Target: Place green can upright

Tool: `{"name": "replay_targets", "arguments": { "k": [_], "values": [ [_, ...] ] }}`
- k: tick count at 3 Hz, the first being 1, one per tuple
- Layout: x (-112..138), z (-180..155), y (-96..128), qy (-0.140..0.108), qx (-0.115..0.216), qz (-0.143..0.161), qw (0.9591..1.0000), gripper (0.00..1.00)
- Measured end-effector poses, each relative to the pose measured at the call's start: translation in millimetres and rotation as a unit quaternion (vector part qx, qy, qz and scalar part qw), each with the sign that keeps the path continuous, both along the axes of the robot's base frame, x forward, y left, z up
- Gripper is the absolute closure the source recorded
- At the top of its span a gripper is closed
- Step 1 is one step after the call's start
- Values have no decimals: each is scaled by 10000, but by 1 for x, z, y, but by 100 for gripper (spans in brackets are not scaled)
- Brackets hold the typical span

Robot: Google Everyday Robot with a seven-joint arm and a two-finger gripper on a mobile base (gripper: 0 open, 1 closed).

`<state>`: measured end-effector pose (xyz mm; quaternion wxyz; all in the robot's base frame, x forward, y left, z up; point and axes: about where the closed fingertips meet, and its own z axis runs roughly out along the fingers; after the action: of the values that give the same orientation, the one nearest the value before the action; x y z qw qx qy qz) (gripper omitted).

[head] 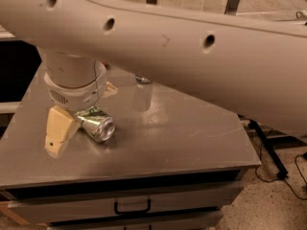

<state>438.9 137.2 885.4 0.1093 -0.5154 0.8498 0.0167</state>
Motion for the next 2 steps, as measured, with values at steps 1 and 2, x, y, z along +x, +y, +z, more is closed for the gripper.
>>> {"name": "replay_targets", "arguments": {
  "k": [1, 2],
  "values": [
    [14, -15, 31, 79, -88, -73, 9999, 0],
    [38, -31, 49, 176, -17, -126, 9998, 18]
  ]
}}
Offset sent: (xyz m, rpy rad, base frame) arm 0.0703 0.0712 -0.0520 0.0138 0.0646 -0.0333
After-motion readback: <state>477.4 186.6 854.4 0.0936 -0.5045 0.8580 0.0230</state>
